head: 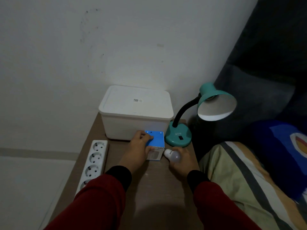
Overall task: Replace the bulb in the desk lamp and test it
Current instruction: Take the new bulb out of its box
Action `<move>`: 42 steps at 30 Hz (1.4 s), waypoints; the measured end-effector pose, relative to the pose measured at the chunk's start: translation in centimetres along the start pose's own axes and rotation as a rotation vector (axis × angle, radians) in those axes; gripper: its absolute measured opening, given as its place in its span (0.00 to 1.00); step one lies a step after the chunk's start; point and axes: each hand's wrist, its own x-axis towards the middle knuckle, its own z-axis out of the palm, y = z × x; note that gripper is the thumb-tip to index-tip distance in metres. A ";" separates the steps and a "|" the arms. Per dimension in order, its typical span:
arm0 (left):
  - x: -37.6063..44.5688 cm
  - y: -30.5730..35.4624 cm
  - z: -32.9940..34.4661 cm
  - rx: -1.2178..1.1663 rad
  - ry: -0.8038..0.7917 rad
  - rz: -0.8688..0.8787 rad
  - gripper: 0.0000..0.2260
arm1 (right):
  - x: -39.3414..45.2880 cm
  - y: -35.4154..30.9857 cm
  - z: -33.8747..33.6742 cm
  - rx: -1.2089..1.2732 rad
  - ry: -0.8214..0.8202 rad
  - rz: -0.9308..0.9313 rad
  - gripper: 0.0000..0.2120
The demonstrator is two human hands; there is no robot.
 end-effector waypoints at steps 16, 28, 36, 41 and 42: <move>-0.5 -0.2 1.3 -0.230 0.177 -0.127 0.25 | -2.0 -3.8 -1.1 0.195 0.097 -0.183 0.23; -0.8 0.2 2.5 -0.331 0.277 -0.201 0.24 | -2.6 -3.8 0.4 0.371 0.056 -0.212 0.27; -0.8 0.3 2.9 -0.308 0.311 -0.203 0.23 | -2.7 -3.7 0.5 0.503 0.045 -0.211 0.27; -0.5 0.8 2.6 -0.323 0.282 -0.151 0.32 | -2.3 -4.8 0.1 0.633 0.083 -0.227 0.26; -0.4 0.9 2.4 -0.327 0.269 -0.152 0.36 | -2.1 -5.2 -0.2 0.635 0.078 -0.241 0.26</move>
